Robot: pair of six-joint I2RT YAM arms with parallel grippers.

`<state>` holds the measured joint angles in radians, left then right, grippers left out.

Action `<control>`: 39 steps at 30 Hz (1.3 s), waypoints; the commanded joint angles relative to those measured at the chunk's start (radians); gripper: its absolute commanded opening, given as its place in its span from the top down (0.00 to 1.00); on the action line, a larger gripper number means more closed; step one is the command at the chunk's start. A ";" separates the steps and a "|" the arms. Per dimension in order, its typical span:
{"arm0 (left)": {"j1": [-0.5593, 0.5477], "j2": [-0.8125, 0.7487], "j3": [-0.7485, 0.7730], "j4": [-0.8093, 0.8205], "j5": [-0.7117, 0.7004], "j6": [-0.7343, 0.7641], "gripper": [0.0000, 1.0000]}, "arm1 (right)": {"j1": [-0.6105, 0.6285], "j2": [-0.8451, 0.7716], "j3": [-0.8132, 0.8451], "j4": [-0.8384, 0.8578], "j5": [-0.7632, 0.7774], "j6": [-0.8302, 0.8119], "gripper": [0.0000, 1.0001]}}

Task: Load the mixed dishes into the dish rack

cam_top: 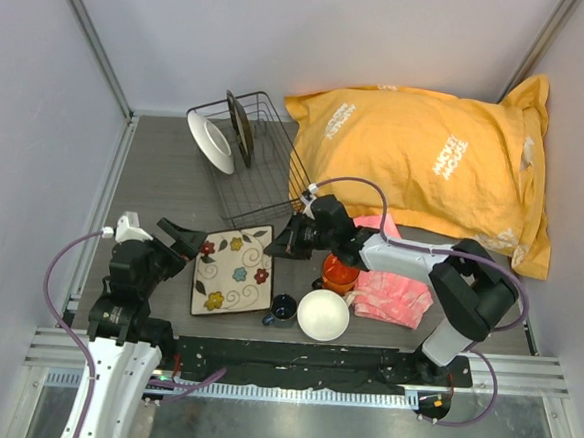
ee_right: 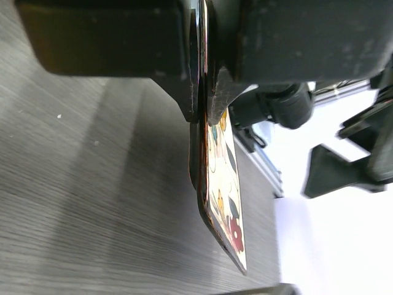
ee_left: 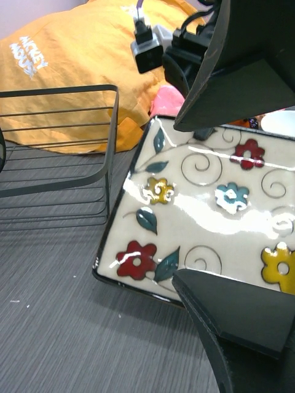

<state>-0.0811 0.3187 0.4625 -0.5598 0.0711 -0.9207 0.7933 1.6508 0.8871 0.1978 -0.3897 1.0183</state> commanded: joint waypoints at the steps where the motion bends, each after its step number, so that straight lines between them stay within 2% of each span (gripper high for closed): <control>1: 0.000 0.010 0.031 0.011 -0.008 0.025 0.00 | -0.014 -0.138 0.072 0.158 -0.127 0.049 0.99; 20: -0.002 0.010 0.018 0.020 0.013 0.039 0.00 | -0.101 -0.243 0.087 0.160 -0.210 0.101 0.99; 26: -0.002 0.006 -0.022 0.115 0.097 0.010 0.01 | -0.135 -0.240 0.036 0.319 -0.277 0.216 0.99; 31: -0.002 0.016 -0.036 0.195 0.168 -0.015 0.15 | -0.154 -0.227 0.007 0.440 -0.310 0.298 0.99; 36: 0.000 0.025 -0.033 0.219 0.187 -0.027 0.38 | -0.170 -0.243 0.007 0.405 -0.308 0.270 0.99; 39: 0.000 0.019 -0.030 0.218 0.187 -0.032 0.47 | -0.184 -0.255 0.007 0.371 -0.304 0.238 0.99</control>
<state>-0.0811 0.3393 0.4274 -0.4068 0.2195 -0.9432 0.6247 1.4960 0.8539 0.3912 -0.6174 1.1915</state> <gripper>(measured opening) 0.581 0.051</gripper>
